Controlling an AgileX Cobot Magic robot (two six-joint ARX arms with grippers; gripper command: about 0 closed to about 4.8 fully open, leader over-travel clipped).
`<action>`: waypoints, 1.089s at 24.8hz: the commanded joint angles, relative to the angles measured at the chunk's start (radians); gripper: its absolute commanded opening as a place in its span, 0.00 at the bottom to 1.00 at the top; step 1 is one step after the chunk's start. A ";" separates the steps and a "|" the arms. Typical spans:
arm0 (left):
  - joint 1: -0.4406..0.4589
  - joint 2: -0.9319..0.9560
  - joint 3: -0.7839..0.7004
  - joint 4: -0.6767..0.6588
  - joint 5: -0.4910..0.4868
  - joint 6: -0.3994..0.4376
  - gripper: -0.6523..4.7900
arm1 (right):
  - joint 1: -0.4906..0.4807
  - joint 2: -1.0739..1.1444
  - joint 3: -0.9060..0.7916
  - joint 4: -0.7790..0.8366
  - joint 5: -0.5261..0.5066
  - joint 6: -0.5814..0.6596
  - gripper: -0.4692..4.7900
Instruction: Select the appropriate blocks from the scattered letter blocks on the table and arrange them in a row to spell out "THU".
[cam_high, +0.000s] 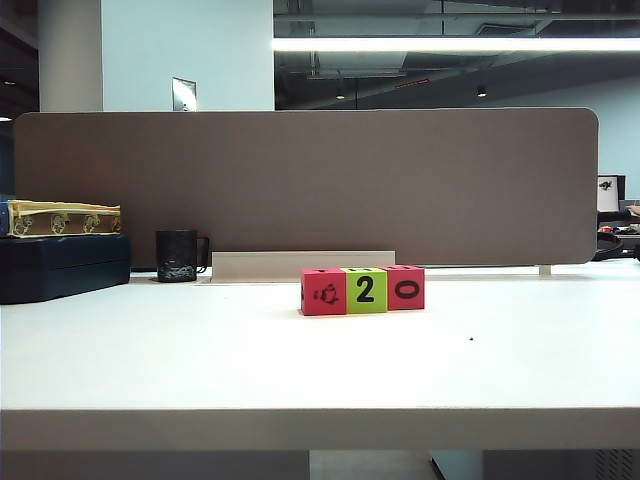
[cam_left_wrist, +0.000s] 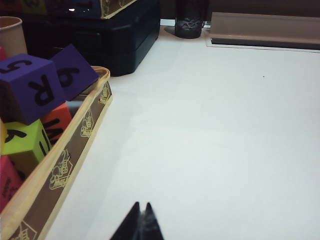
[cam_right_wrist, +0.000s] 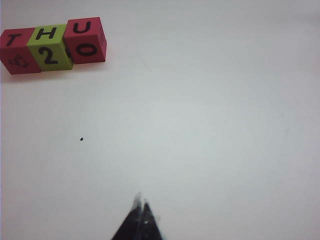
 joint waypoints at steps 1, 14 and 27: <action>0.002 0.000 0.001 -0.011 0.013 -0.006 0.11 | 0.000 0.000 0.003 0.010 -0.001 0.003 0.08; 0.002 0.000 0.001 -0.011 0.013 -0.006 0.11 | 0.000 0.000 0.003 0.010 0.029 -0.145 0.08; 0.002 0.000 0.001 -0.011 0.013 -0.006 0.11 | -0.230 -0.186 -0.119 0.201 -0.143 -0.114 0.08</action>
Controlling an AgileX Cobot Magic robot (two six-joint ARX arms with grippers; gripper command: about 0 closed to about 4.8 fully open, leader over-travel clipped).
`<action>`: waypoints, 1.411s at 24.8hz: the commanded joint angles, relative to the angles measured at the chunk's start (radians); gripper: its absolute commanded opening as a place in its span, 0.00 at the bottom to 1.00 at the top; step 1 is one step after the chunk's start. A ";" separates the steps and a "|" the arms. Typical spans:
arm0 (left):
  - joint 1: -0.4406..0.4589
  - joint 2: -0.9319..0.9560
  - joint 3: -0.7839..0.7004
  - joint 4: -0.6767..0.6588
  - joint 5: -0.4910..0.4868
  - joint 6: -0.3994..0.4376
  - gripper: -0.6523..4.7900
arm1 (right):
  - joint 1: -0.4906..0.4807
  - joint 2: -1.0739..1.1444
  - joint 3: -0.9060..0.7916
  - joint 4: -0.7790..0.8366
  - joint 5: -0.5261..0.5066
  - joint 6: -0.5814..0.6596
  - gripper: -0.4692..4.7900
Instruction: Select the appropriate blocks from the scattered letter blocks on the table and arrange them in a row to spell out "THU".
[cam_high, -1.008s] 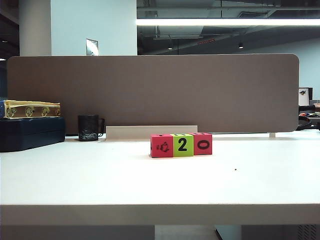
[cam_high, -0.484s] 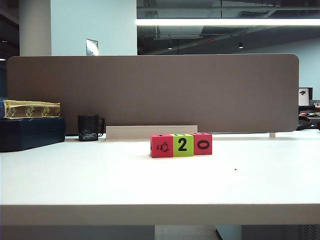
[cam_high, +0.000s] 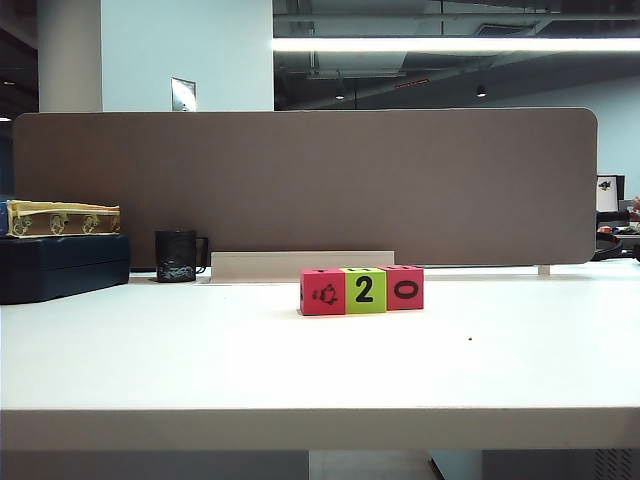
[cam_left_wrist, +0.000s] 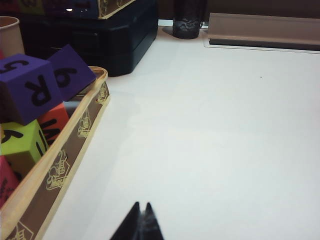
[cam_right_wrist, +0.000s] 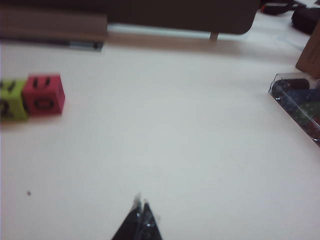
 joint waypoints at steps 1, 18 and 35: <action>0.002 0.000 0.001 -0.012 0.008 -0.004 0.11 | -0.083 -0.058 -0.088 0.097 -0.129 0.035 0.08; 0.002 0.000 0.001 -0.011 0.008 -0.004 0.11 | -0.150 -0.322 -0.295 0.064 -0.207 0.001 0.08; 0.002 0.000 0.001 -0.011 0.008 -0.004 0.11 | -0.155 -0.329 -0.295 0.003 -0.195 0.021 0.08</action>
